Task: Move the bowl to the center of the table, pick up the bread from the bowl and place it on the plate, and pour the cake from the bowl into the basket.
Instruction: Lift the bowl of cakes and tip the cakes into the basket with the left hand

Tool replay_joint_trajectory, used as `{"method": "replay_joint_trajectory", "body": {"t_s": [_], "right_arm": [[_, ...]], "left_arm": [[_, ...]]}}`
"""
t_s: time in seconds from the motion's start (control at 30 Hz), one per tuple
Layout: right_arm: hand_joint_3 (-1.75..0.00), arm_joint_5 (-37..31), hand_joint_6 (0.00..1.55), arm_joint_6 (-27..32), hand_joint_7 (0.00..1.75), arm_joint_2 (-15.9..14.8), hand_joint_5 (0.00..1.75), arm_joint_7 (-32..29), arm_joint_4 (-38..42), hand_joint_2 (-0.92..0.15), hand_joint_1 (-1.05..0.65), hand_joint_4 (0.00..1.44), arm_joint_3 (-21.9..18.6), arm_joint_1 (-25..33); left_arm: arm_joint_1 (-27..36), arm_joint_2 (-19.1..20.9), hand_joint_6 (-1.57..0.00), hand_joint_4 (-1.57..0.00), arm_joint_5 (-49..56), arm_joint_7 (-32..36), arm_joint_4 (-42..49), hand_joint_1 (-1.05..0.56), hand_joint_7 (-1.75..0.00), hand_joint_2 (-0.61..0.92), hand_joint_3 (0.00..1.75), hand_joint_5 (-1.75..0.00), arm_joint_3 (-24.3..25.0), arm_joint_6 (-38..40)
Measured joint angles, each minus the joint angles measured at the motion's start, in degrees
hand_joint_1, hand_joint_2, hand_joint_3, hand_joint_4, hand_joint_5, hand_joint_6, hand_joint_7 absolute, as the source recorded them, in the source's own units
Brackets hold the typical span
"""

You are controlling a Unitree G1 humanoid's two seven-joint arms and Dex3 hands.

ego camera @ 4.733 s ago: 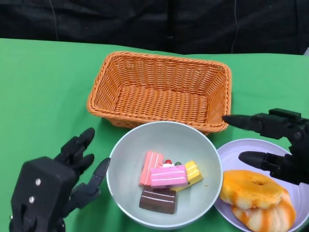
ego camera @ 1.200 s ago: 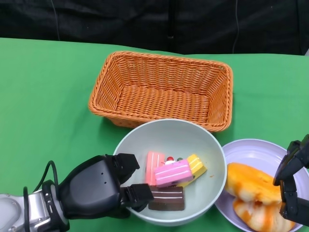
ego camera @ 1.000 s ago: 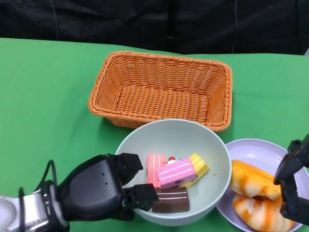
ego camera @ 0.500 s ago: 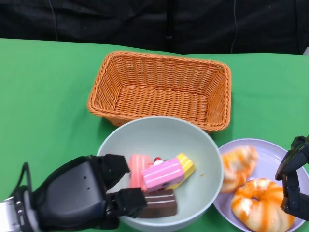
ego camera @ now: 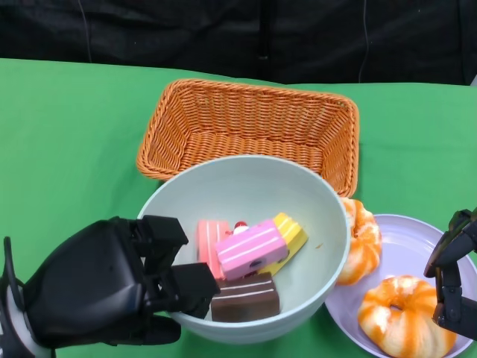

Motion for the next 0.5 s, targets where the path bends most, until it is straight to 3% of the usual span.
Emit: {"method": "replay_joint_trajectory", "body": {"t_s": [0.13, 0.5], "right_arm": [[-1.38, 0.01, 0.62, -0.01, 1.7, -0.02, 1.75, 0.22, 0.55, -0.46, 0.04, 0.77, -0.01, -0.01], [-1.37, -0.07, 0.65, -0.63, 1.69, -0.02, 1.75, 0.48, 2.13, -0.47, 0.07, 0.8, -0.07, -0.15]], "left_arm": [[-0.19, -1.59, -0.76, -1.02, -4.61, -4.66, -0.05, -0.27, -1.75, 0.19, 1.41, -1.75, 0.48, 0.02], [-3.26, -7.41, -0.77, -1.04, -13.59, -13.34, -0.48, -0.35, -1.75, 0.18, 1.5, -1.75, 1.96, 0.68]]}}
